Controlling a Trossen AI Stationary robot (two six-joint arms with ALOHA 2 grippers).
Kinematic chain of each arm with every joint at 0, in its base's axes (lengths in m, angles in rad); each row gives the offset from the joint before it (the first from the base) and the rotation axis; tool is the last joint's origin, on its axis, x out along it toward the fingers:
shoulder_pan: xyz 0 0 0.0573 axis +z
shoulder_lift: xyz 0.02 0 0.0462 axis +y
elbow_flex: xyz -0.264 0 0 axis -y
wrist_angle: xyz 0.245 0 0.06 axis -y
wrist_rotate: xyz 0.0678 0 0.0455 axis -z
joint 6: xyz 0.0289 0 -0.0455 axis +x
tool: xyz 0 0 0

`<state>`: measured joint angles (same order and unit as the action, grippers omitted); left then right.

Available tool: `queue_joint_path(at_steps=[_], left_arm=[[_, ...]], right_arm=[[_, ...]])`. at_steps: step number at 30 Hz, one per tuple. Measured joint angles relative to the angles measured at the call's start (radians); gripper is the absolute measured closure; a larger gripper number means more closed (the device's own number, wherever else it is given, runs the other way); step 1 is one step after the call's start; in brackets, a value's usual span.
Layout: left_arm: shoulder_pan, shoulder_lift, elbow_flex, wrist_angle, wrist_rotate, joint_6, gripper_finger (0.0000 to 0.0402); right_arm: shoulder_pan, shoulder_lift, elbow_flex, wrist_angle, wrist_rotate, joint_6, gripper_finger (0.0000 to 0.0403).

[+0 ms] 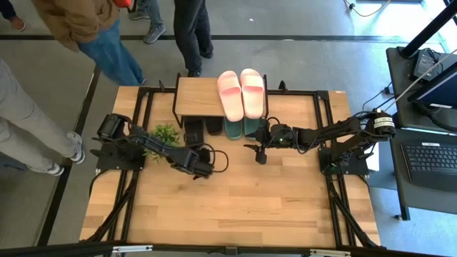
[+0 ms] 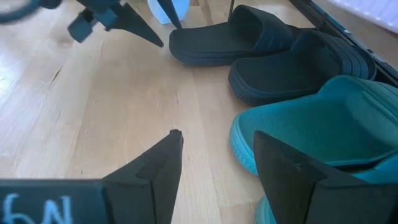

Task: Pick and place slides into the shelf
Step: Put the black slide under the shelf

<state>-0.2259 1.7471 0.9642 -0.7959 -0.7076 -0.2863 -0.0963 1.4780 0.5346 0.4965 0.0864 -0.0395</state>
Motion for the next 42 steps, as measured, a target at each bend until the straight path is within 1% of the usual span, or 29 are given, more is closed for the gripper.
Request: queue_joint_path(at_steps=[15,29,33,42], left_arm=[[0.078,0.049,0.000,0.013,-0.005,0.000,0.0242],[0.077,0.049,0.000,0.012,0.003,0.007,0.0244],[0.077,0.049,0.000,0.011,0.016,0.008,0.0263],[0.077,0.048,0.000,0.011,0.017,0.008,0.0337]], right_arm=[[0.000,0.000,0.000,-0.008,0.000,0.000,0.0206],[0.000,0.000,0.000,-0.009,0.000,-0.018,0.0206],[0.000,0.000,0.000,-0.009,0.000,-0.018,0.0206],[0.000,0.000,0.000,-0.009,0.000,-0.018,0.0206]])
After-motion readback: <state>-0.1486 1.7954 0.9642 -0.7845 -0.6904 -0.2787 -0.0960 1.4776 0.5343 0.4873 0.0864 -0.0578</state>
